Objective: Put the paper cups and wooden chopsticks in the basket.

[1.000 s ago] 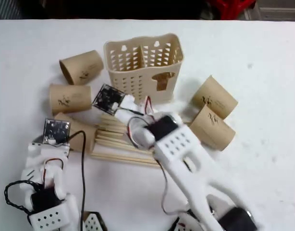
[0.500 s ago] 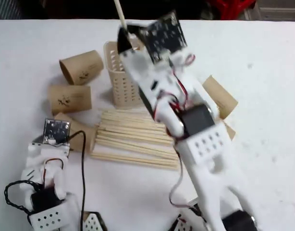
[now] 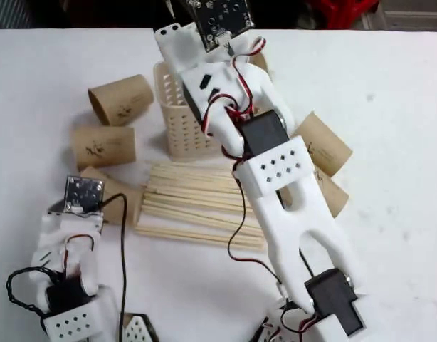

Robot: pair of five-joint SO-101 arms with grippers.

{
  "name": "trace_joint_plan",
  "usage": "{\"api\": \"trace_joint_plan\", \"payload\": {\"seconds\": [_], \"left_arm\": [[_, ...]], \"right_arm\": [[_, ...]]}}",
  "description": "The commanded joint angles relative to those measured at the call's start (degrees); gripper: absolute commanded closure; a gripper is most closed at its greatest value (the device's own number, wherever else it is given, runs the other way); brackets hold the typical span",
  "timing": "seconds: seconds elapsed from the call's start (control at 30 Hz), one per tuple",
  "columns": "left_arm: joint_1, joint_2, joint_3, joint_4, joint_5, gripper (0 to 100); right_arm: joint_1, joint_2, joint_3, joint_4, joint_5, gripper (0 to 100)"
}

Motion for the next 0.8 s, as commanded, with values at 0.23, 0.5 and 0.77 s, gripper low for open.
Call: {"api": "trace_joint_plan", "payload": {"seconds": [0.23,0.5,0.77], "left_arm": [[0.1,0.0,0.8,1.5,-0.6,83],[0.1,0.0,0.8,1.5,-0.6,83],[0.1,0.0,0.8,1.5,-0.6,83]], "right_arm": [[0.7,1.3,-2.5,-1.9,-0.4,98.2],[0.7,4.4,-0.1,-2.7,-2.5,98.2],[1.6,6.0,3.6,-2.2,-4.2,97.7]]}}
